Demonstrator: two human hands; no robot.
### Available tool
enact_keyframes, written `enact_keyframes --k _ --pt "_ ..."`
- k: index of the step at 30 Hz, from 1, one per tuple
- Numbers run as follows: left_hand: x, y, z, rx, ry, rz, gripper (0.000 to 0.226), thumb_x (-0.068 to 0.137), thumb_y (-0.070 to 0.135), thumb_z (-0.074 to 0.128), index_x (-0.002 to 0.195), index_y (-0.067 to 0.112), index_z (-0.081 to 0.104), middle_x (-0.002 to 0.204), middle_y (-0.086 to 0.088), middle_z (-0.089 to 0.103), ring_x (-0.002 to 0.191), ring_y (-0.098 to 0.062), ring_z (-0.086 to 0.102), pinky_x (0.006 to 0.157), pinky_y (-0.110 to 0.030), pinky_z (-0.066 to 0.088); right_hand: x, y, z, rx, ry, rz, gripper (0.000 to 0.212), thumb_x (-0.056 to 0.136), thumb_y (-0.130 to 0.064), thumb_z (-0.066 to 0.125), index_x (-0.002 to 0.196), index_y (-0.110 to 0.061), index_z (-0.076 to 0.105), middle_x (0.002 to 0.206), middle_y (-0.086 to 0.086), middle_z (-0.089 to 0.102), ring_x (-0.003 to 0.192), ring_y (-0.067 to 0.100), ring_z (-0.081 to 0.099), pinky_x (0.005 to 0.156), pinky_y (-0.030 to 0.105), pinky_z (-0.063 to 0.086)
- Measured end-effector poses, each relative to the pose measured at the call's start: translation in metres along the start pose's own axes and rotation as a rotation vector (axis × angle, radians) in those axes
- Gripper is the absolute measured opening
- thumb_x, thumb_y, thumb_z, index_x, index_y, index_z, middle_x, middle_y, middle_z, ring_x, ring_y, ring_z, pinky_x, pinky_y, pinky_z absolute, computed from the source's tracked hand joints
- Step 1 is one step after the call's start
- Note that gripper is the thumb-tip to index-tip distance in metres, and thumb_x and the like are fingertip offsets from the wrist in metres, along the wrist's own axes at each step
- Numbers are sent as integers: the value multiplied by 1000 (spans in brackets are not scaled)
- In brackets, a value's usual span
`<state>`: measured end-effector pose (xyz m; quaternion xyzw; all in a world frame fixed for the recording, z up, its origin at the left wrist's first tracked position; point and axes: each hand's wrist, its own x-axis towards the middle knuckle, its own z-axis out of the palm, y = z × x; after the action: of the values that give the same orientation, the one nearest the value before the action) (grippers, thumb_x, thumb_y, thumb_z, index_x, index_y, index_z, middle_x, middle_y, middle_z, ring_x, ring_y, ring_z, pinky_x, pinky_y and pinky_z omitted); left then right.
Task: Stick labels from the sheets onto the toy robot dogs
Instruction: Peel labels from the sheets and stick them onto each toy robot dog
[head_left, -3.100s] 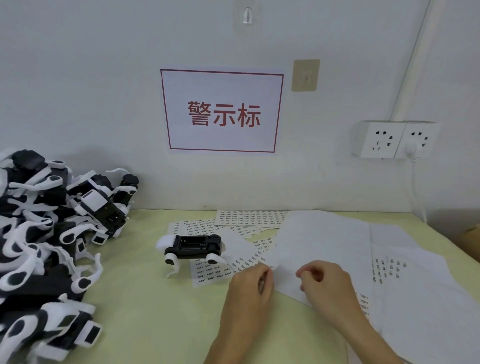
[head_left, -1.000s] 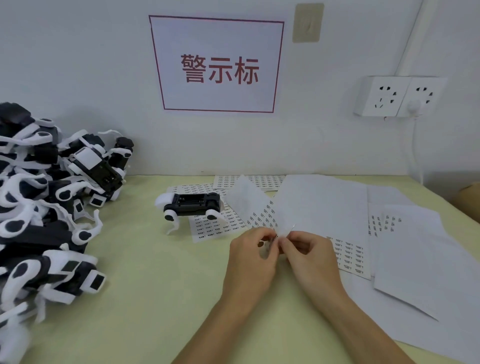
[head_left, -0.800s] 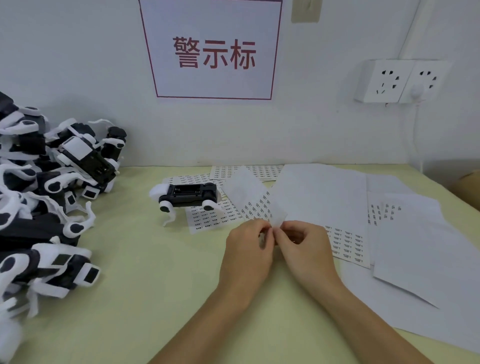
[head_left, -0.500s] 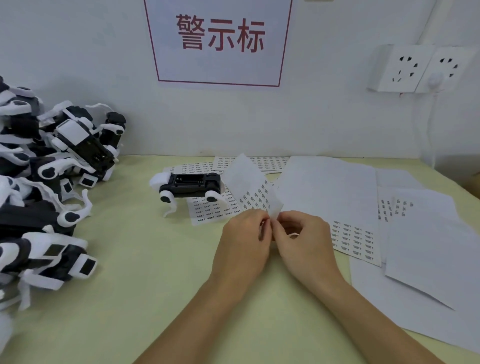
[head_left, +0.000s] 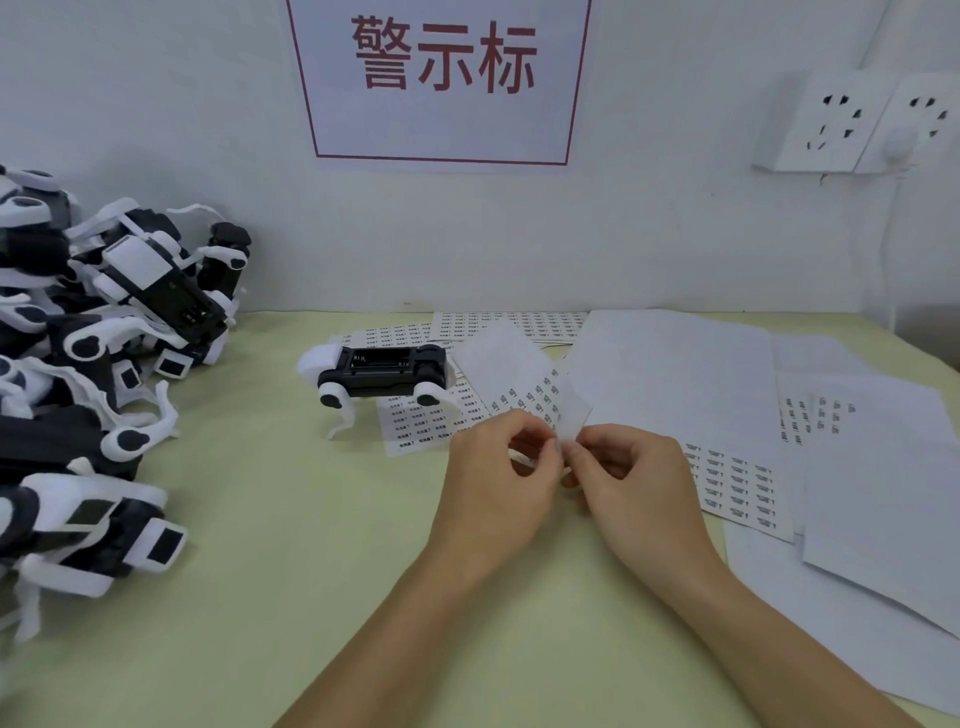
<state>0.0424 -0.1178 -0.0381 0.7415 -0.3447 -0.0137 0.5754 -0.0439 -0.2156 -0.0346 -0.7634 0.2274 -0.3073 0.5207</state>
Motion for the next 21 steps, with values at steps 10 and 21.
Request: enact_keyframes --k 10,21 --pt "1 2 -4 10 -25 3 19 89 5 68 78 20 72 73 13 70 73 1 64 60 -7 43 -1 0 -1 -30 25 -13 26 90 -11 67 67 -20 70 63 -7 70 61 7 68 64 26 55" --pt "3 -1 -4 -20 50 -43 19 87 10 70 73 24 69 67 16 68 63 1 61 60 -12 46 1 1 1 -79 128 -38 14 88 -15 68 80 -25 72 72 -14 71 69 1 67 66 12 49"
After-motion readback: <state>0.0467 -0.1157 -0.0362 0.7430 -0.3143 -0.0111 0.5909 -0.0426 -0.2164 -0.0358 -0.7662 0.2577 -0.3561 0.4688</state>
